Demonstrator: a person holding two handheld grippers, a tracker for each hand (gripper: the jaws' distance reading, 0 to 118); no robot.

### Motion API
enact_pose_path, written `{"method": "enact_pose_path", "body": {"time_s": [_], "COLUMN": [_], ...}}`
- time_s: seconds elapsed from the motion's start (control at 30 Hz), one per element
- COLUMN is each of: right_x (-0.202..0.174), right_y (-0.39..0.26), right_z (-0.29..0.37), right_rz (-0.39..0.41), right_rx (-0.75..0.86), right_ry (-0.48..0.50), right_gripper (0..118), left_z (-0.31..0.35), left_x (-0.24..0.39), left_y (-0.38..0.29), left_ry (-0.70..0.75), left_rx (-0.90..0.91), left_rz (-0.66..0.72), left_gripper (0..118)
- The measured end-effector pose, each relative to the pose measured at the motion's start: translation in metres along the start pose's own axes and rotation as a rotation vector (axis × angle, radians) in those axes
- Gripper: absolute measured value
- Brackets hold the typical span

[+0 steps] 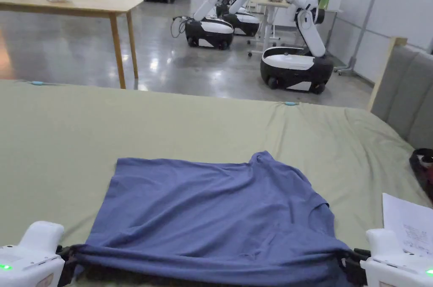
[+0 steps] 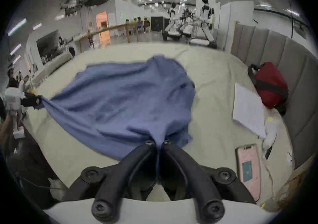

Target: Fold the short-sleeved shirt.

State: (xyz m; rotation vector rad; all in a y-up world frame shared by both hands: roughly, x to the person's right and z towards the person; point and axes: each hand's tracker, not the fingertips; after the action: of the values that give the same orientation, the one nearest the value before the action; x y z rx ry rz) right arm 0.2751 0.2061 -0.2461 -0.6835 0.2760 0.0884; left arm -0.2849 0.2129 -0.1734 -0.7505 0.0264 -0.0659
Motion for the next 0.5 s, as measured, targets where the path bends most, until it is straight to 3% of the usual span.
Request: {"method": "enact_pose_path", "body": {"time_s": [0.2,0.37,0.5], "right_x": [0.002,0.015,0.016], "right_y": [0.084,0.115,0.106], "right_z": [-0.009,-0.094,-0.151], "right_rz": [0.001,-0.013,-0.012], "right_rx": [0.097,-0.008,-0.091], "right_ry": [-0.092,-0.191,-0.207], "right_gripper": [4,4,4], "left_z": [-0.035,-0.113,-0.16], "left_x": [-0.006,-0.006,-0.002], "left_y": [0.084,0.123,0.12], "left_ry": [0.039,0.074,0.085], "left_rx": [0.022,-0.083,-0.161], "left_rz": [-0.028,-0.003,0.011], "left_gripper": [0,0,0]}}
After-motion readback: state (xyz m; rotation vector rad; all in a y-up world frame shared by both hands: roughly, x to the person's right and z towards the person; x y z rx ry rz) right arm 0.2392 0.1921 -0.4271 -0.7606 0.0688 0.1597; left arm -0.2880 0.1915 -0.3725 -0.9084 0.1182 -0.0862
